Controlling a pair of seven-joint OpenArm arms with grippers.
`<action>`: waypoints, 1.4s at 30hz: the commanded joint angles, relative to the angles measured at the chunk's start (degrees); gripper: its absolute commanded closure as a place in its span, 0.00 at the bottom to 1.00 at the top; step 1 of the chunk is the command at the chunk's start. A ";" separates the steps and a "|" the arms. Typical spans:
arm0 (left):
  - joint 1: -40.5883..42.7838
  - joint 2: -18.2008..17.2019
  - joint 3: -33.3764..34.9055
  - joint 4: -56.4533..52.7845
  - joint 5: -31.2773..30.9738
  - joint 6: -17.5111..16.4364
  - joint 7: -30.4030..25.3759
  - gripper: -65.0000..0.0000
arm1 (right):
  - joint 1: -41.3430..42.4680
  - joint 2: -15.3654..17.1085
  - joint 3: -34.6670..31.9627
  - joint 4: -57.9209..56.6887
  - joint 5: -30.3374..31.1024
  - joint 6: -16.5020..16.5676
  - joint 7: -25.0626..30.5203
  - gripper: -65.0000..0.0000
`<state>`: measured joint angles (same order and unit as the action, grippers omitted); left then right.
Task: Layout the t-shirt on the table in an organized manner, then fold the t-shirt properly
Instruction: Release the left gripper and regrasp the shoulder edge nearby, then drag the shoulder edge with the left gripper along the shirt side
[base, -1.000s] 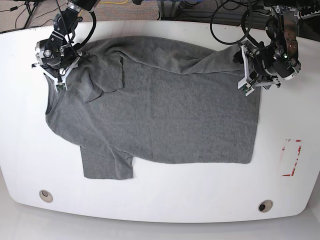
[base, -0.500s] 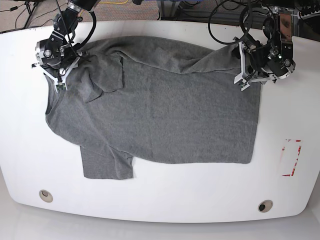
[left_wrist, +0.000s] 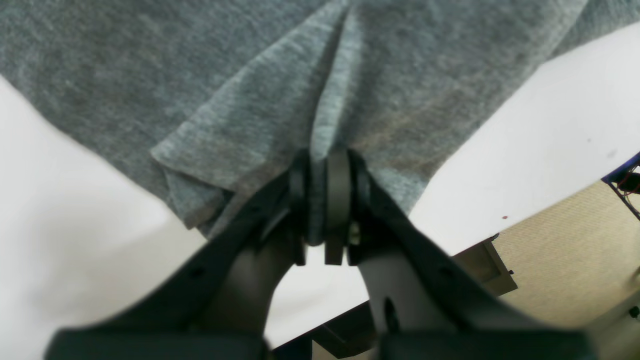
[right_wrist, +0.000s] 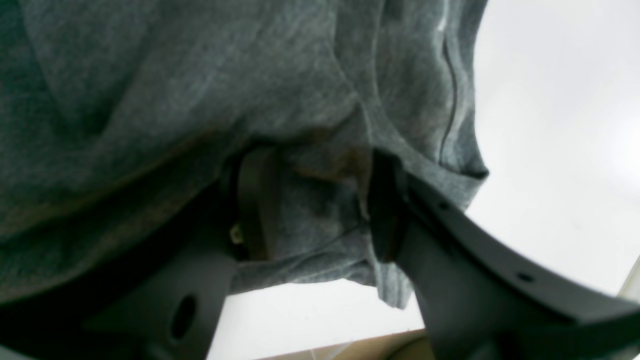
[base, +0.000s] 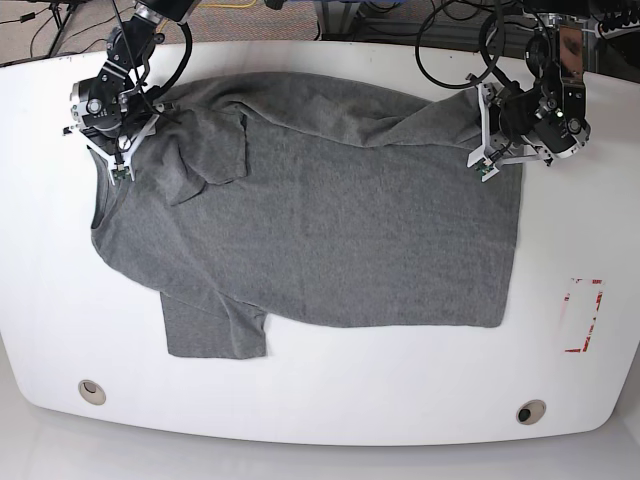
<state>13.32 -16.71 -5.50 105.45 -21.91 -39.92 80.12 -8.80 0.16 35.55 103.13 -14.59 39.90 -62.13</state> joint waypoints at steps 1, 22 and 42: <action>-0.53 -0.83 -0.35 1.06 -0.20 -0.08 -0.12 0.98 | 0.23 0.32 0.10 0.82 0.13 0.10 -0.07 0.59; -4.05 -0.92 -5.54 8.18 -0.20 -0.08 -0.12 0.98 | 0.23 0.32 0.10 0.82 0.13 0.10 -0.07 0.59; -18.82 -5.84 -6.33 6.60 0.24 -0.08 -0.12 0.97 | 0.23 0.41 0.10 0.82 0.13 0.10 -0.07 0.59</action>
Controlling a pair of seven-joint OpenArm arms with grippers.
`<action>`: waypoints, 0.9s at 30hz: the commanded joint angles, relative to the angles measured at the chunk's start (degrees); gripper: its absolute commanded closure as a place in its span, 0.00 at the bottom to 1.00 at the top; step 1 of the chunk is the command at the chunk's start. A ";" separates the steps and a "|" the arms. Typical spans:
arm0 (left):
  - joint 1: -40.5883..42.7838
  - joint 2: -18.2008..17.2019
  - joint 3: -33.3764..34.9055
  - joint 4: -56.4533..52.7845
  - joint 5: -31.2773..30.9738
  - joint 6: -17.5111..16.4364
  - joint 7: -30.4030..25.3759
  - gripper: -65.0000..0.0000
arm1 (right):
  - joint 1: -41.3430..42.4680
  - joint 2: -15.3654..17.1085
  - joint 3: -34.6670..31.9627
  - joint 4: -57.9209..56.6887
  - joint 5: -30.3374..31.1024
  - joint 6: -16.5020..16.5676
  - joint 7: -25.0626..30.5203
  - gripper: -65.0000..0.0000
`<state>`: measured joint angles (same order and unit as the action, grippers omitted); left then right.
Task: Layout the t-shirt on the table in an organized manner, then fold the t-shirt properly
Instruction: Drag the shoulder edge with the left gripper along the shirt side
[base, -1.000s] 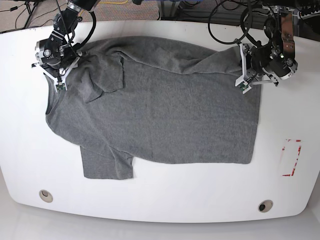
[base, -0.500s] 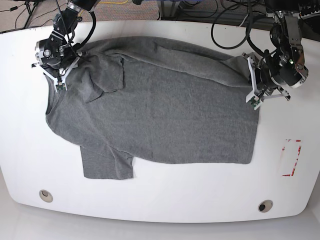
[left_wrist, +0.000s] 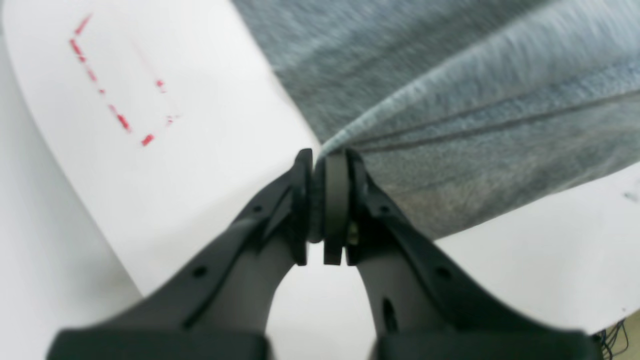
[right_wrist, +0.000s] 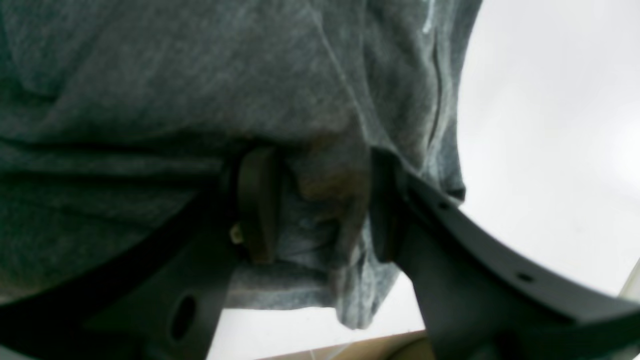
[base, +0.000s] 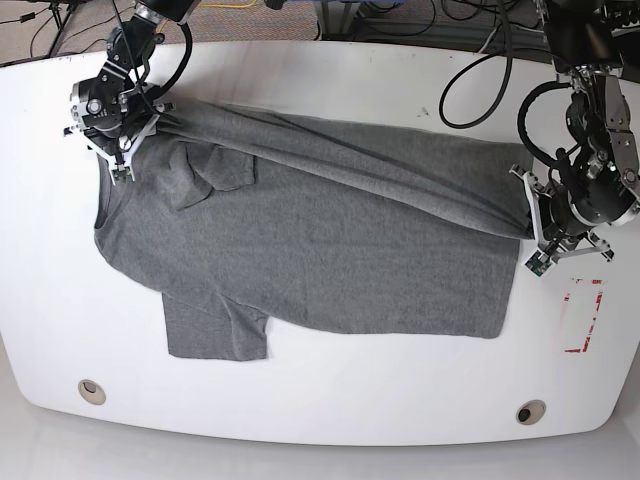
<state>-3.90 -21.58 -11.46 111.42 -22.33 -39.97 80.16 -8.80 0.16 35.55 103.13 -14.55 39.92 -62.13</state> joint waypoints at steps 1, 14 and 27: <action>-1.86 -0.97 -0.27 0.63 1.18 -0.03 -0.16 0.97 | 0.23 0.41 0.10 0.82 0.08 0.08 -0.07 0.59; -3.35 -0.97 5.27 0.54 8.39 -0.03 -0.16 0.93 | 0.31 0.41 0.10 0.82 0.08 0.08 -0.07 0.59; -3.53 -1.93 5.18 0.54 12.00 -0.03 -0.16 0.48 | 1.46 0.93 0.10 1.00 0.00 0.08 -0.07 0.59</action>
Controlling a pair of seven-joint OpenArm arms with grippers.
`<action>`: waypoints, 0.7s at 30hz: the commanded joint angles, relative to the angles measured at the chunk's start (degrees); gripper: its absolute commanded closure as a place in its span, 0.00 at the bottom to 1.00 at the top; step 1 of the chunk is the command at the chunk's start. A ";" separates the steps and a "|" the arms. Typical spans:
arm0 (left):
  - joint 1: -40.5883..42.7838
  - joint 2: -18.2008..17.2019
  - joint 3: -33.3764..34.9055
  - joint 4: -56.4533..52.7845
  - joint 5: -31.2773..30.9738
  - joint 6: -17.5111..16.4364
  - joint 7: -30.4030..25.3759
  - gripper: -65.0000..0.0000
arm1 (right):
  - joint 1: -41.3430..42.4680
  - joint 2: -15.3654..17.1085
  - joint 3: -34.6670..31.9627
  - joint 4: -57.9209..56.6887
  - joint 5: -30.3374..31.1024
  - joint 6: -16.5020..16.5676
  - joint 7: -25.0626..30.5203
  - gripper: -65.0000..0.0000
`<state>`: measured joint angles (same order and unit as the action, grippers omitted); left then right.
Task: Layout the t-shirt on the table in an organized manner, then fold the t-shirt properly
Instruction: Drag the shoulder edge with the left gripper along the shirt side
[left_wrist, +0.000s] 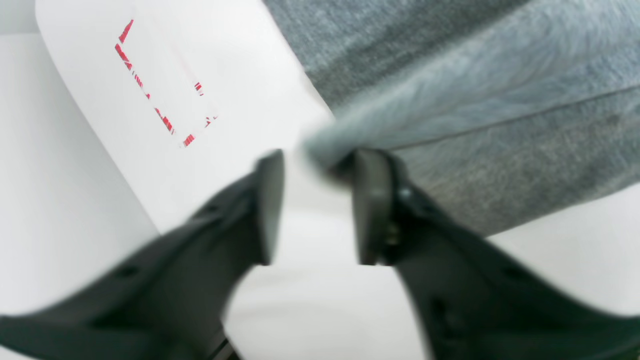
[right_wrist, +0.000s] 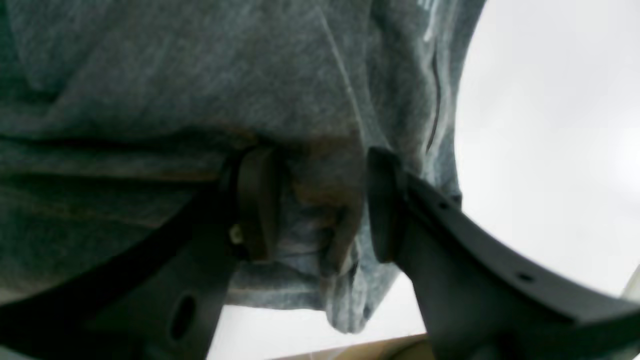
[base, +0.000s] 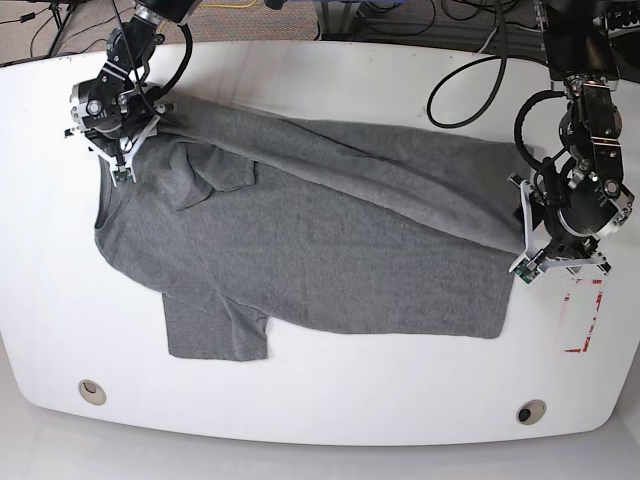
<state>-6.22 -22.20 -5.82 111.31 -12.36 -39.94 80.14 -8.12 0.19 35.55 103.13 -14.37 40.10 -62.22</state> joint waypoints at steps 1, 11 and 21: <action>-1.21 -1.32 -0.46 0.65 2.73 -0.06 -0.89 0.44 | 0.87 1.26 0.10 1.18 -0.18 -0.10 0.02 0.59; -3.41 -3.52 -0.64 0.65 5.72 -0.06 -4.14 0.39 | 2.71 2.14 0.10 6.10 -0.18 -0.10 -0.25 0.58; 2.04 -0.97 -0.64 0.74 5.55 -0.06 -4.49 0.39 | 4.74 2.14 0.01 6.01 -0.09 -0.10 -0.25 0.58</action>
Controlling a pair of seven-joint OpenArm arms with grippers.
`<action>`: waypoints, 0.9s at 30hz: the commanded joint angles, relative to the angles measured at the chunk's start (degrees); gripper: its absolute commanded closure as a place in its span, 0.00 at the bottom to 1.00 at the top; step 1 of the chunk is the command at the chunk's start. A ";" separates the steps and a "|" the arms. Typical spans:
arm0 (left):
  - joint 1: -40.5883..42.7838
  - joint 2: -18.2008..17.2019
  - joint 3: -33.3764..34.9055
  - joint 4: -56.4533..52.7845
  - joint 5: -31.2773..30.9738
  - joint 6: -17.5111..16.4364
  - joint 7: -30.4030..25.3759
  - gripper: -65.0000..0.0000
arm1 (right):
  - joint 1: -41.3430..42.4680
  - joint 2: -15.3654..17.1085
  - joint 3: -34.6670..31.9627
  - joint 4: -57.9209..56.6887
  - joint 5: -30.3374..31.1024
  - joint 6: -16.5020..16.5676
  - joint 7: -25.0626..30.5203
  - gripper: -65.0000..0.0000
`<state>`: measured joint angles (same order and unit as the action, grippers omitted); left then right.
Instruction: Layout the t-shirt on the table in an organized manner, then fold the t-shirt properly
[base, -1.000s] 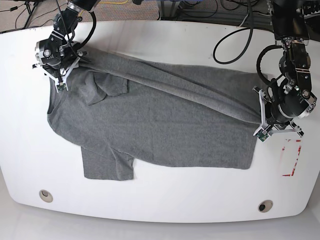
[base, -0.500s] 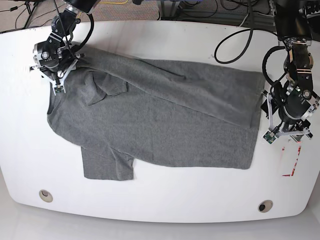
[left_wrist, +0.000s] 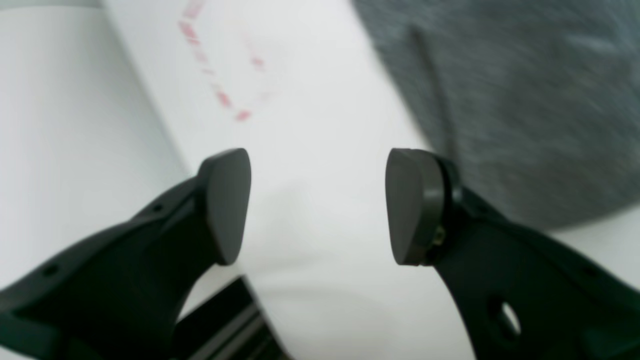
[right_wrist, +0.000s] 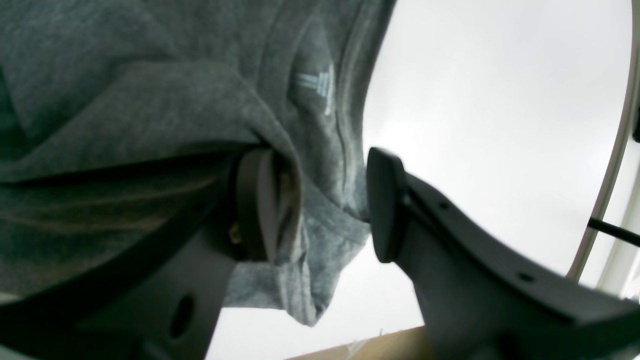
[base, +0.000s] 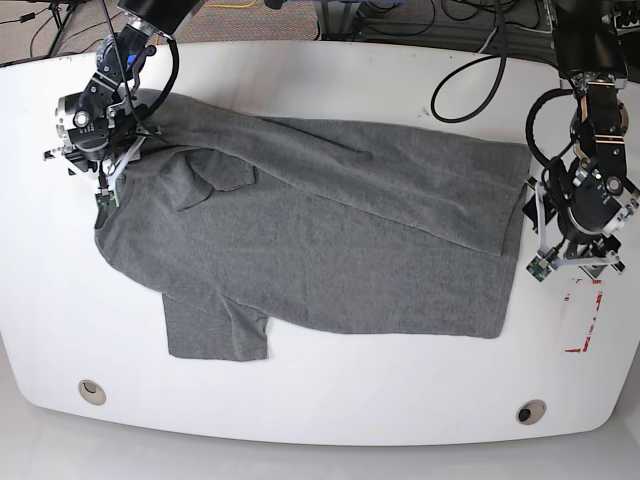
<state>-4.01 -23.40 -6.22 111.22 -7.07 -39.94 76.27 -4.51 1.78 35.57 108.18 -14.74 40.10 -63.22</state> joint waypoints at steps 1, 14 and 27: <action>0.27 0.58 -0.24 0.82 0.26 -0.06 -0.62 0.39 | 1.30 0.64 -0.01 0.87 0.19 -0.10 0.76 0.58; 6.52 1.38 -0.24 0.82 0.17 -0.06 -3.08 0.39 | 4.12 5.30 -0.19 -3.43 0.19 -0.10 1.02 0.59; 9.24 1.29 0.02 -0.67 0.52 -0.06 -6.25 0.39 | 8.43 8.37 -0.28 -9.41 0.28 -0.10 1.11 0.59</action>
<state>5.82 -21.32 -5.91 110.76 -6.90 -39.97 70.57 2.22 9.23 35.29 98.61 -14.74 40.12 -62.83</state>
